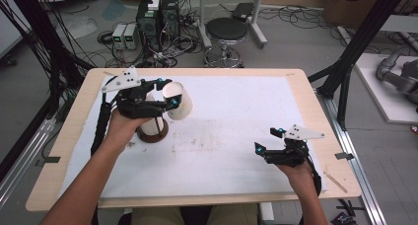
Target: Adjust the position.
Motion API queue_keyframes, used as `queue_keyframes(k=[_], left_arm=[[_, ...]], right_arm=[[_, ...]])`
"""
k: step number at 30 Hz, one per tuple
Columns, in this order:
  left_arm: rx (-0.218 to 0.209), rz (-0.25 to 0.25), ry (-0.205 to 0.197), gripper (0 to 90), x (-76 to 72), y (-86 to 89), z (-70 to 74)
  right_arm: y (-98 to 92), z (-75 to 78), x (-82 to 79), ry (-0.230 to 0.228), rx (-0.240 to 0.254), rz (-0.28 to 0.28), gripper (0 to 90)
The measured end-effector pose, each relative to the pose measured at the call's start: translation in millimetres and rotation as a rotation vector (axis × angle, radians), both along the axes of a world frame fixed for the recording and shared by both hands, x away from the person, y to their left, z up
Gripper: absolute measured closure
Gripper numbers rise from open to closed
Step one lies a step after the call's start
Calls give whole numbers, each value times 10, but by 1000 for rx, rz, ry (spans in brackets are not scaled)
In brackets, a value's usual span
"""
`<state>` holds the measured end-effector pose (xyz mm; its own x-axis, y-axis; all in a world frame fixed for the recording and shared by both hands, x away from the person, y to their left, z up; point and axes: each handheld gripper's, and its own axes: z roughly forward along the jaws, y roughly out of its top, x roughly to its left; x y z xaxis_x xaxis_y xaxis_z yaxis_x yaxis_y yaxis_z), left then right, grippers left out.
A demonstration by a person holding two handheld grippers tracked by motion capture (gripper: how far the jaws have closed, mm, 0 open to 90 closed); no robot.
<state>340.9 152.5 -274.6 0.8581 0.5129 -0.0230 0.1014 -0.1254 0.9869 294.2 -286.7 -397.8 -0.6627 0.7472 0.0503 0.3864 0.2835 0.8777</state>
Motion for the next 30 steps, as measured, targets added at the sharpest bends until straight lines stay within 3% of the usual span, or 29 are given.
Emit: queue_keyframes(k=[15,19,30], left_arm=[[27,-63,42,373,-119,-225,-331],[37,-94,67,373,-122,-313,-461],[55,-138,78,373,-124,-482,-594]], right_arm=[[293,47,6,12,47,148,166],[397,71,19,-8,56,195,166],[657,123,65,-29,63,299,165]])
